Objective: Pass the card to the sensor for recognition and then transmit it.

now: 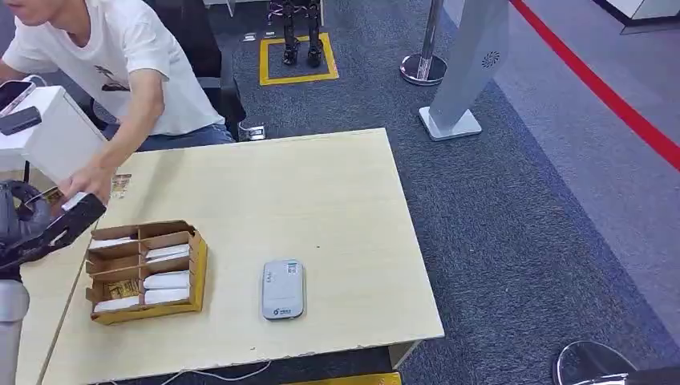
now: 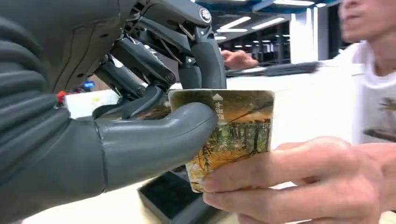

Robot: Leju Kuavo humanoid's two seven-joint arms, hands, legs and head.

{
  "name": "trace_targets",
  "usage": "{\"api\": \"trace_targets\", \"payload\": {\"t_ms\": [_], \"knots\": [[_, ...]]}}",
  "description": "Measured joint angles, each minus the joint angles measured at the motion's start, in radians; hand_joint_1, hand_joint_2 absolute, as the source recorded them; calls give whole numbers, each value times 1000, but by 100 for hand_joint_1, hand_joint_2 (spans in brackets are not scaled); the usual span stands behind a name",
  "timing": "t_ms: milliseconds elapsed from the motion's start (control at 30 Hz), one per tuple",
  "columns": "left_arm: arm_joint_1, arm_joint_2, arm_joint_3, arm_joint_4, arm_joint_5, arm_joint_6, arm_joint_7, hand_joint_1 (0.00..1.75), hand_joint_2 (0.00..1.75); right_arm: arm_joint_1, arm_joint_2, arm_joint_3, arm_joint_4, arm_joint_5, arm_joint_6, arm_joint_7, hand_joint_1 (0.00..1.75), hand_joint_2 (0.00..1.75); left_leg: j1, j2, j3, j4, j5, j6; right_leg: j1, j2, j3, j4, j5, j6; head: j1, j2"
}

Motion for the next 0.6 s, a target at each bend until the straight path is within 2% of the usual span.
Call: {"api": "trace_targets", "payload": {"t_ms": [200, 233, 400, 433, 600], "knots": [[-43, -36, -60, 29, 3, -5, 0, 175, 175, -1, 0, 0, 0, 0, -1, 0, 0, 0, 0, 3, 0, 0, 0, 0, 0, 3, -1, 0, 0, 0, 0, 0], [-47, -40, -67, 35, 5, -6, 0, 0, 175, -1, 0, 0, 0, 0, -1, 0, 0, 0, 0, 3, 0, 0, 0, 0, 0, 3, -1, 0, 0, 0, 0, 0], [-51, -58, -79, 44, 21, 0, 8, 0, 175, 0, 0, 0, 0, 0, -1, 4, 0, 0, 0, 4, 0, 0, -1, 0, 0, 4, -2, 0, 0, 0, 0, 0], [-51, -62, -80, 44, 26, 0, 8, 0, 0, 0, 0, 0, 0, 0, -1, 6, 0, 0, 0, 4, 0, 0, 0, 0, 0, 4, -2, 0, 0, 0, 0, 0], [-51, -75, -87, 44, 46, 0, 8, 0, 0, 0, 0, 0, 0, -2, -1, 8, 0, 0, 0, 4, 0, 0, 0, 0, 0, 4, -1, 0, 0, 0, 0, 0]]}}
